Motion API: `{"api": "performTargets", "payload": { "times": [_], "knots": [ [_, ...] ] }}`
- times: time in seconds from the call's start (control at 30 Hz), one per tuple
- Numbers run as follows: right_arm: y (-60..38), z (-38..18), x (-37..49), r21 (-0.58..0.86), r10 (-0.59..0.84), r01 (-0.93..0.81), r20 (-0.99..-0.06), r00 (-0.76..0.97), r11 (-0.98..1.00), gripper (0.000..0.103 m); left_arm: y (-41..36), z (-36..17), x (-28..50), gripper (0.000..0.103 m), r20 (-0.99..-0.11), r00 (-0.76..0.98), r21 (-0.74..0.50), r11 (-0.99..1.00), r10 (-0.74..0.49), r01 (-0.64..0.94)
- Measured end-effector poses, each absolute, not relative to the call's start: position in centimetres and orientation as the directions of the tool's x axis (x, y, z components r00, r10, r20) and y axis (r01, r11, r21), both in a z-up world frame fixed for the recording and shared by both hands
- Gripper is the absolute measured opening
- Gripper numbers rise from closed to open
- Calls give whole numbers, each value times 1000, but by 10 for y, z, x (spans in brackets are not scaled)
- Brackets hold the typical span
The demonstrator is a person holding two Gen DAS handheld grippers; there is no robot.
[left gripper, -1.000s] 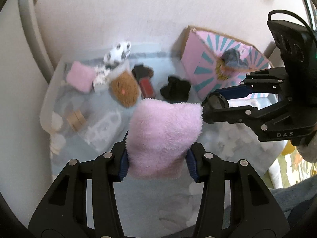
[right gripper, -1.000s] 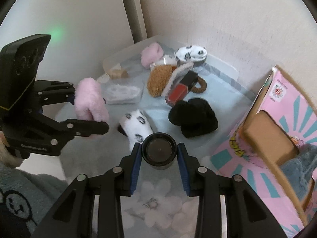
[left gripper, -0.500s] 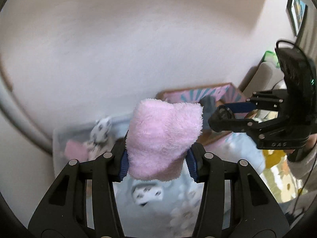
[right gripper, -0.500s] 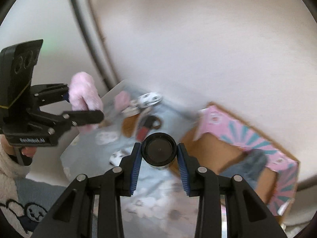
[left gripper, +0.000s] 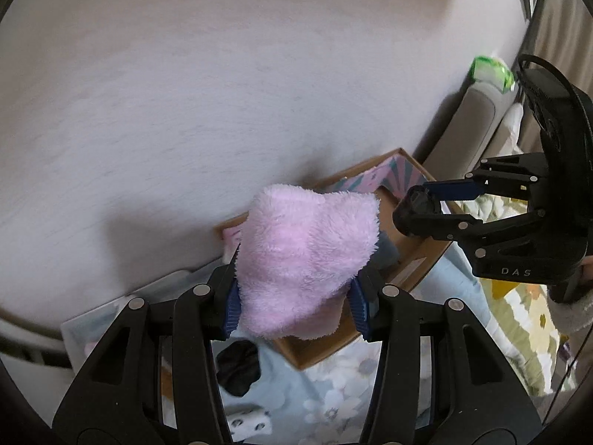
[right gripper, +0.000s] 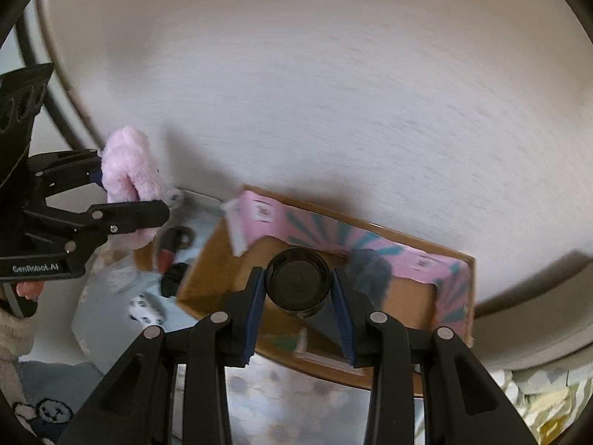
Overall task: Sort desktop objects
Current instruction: 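Carry the pink sock into the box with the left tool while the right tool carries a black jar there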
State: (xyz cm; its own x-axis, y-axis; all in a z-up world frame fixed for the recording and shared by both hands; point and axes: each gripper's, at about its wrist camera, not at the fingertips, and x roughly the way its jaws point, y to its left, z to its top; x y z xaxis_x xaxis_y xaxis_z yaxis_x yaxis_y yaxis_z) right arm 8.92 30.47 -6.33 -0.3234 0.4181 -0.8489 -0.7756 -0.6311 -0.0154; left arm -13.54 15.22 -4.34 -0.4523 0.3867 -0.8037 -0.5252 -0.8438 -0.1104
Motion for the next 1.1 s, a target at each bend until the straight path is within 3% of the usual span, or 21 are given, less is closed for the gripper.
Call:
{"api": "performTargets", "payload": {
  "times": [0.4, 1.03, 1.1],
  "knots": [
    [343, -127, 126, 25, 300, -830, -926, -229, -557, 33, 189, -104, -167, 44, -904, -316, -91, -853, 287, -514],
    [363, -152, 122, 56, 217, -832, -954, -208, -551, 33, 198, -130, -172, 44, -921, -265, -129, -867, 284, -481],
    [364, -154, 121, 54, 210, -832, -957, -201, -552, 33, 198, -130, -173, 50, -920, -248, -158, -865, 305, -477]
  ]
}}
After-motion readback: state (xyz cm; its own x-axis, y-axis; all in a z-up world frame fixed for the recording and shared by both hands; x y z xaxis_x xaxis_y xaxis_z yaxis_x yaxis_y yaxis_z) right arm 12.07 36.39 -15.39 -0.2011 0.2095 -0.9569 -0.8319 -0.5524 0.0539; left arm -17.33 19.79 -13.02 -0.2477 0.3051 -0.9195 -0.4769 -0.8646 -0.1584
